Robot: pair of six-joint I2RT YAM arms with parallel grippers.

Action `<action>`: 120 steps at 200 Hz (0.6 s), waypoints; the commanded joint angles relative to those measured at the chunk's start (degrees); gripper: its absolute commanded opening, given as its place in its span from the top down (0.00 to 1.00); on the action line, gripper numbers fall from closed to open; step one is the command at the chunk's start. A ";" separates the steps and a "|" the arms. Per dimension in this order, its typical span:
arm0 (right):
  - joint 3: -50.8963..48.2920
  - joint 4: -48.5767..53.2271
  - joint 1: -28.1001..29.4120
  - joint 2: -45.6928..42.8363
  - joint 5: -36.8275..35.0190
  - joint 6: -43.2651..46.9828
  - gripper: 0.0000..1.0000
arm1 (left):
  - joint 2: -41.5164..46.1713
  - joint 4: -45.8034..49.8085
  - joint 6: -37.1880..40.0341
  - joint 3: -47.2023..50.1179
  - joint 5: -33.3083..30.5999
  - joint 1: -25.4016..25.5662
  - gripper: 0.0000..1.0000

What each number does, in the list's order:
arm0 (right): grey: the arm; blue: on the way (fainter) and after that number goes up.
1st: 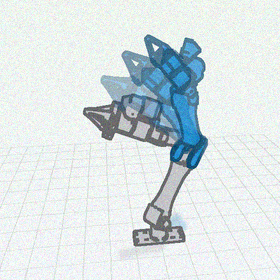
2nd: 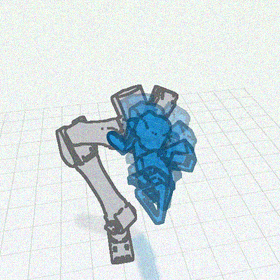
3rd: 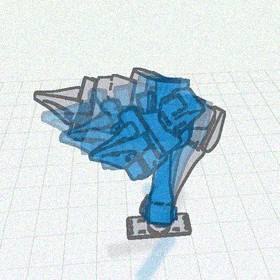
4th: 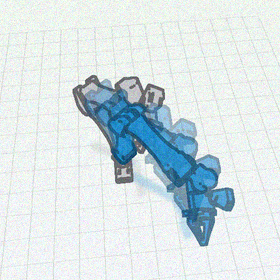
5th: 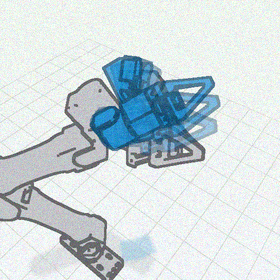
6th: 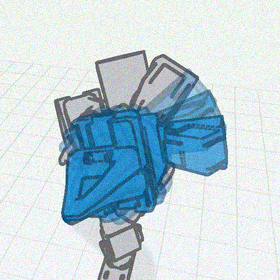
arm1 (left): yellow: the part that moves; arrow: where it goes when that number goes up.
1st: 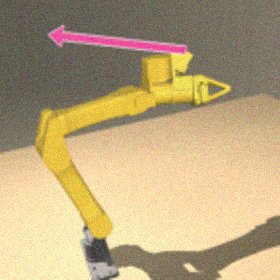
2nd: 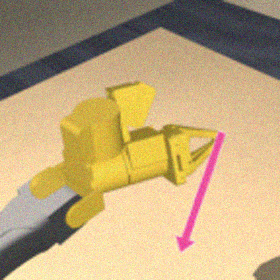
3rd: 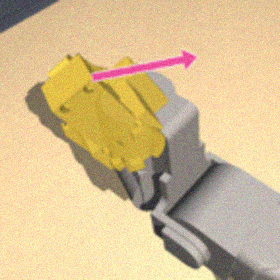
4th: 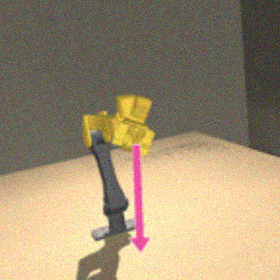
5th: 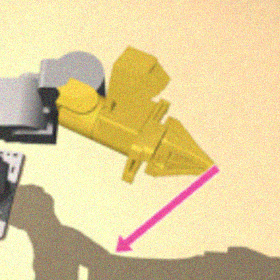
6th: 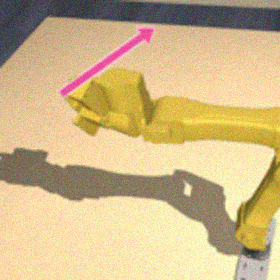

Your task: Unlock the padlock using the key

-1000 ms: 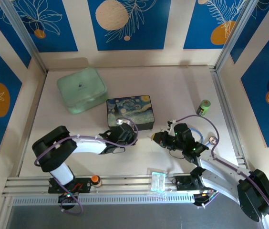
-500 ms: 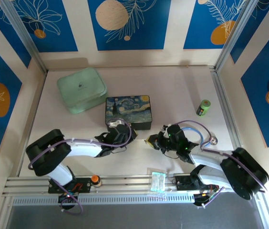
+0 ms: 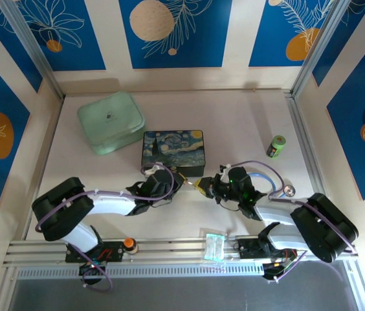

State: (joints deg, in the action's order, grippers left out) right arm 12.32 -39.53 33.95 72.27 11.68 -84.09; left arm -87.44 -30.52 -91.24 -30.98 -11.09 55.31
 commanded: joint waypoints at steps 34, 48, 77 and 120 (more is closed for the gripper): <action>1.31 -4.11 -1.30 1.40 4.25 1.03 1.00 | 3.55 -8.56 -6.41 2.48 -3.48 0.51 0.92; 1.05 -5.71 -1.69 1.49 4.72 0.00 1.00 | 3.69 -8.96 -6.57 2.46 -3.67 0.50 0.92; 2.35 -4.42 -1.52 1.39 5.19 0.12 1.00 | 3.34 -11.52 -7.75 2.81 -3.67 0.50 0.92; 1.54 -12.48 -1.69 6.81 6.05 -2.50 1.00 | 3.15 -13.07 -9.22 2.94 -3.91 0.50 0.96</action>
State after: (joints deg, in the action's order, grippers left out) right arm 13.30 -46.06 32.53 76.05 16.08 -84.77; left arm -85.45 -37.93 -99.13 -28.16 -13.45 55.33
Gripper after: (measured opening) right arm 0.048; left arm 0.105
